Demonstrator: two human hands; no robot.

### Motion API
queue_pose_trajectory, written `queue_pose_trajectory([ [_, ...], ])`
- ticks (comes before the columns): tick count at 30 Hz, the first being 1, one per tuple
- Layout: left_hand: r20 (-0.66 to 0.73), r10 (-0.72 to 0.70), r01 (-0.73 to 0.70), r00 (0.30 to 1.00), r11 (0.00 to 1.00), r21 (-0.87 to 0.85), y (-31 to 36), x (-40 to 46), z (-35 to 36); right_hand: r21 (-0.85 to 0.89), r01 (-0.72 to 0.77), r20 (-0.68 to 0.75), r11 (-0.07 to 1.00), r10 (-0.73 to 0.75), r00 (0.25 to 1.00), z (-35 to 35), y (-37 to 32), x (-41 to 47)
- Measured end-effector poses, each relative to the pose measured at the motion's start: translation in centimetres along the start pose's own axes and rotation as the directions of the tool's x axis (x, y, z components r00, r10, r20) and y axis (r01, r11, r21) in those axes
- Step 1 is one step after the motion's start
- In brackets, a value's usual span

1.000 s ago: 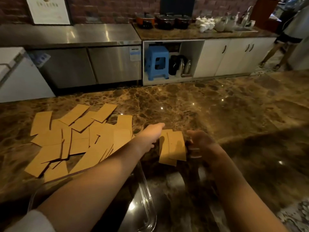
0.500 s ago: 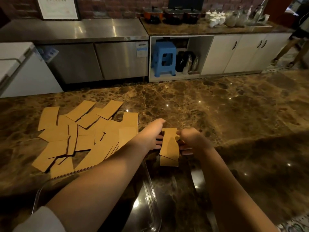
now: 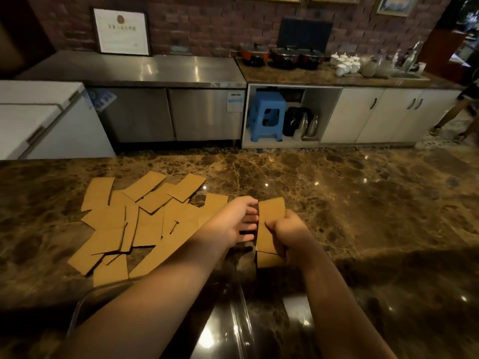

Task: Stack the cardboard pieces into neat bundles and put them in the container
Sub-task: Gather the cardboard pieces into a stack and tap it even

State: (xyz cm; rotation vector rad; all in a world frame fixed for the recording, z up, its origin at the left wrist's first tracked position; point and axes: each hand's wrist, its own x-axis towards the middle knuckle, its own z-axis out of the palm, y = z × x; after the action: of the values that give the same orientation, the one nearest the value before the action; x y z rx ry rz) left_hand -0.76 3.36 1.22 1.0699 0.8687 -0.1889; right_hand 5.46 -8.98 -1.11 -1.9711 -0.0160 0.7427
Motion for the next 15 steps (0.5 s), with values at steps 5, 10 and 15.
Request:
queue_pose_trajectory([
  [5,-0.027,0.184,-0.185,0.983,0.956,-0.225,2.5,-4.6,-3.6,0.225,0.069,0.181,0.972,-0.111,0.977,1.4,-5.8,-2.8],
  [10,-0.118,0.305,-0.327,0.945,0.884,-0.334,3.5,-8.9,-7.6,0.217,0.159,0.310,0.963,-0.223,0.924,5.3,-10.6,-6.3],
  [15,-0.121,0.477,-0.486,0.870,0.794,-0.365,2.8,-11.5,-11.8,0.252,0.286,0.331,0.924,-0.360,0.872,9.6,-12.5,-9.0],
])
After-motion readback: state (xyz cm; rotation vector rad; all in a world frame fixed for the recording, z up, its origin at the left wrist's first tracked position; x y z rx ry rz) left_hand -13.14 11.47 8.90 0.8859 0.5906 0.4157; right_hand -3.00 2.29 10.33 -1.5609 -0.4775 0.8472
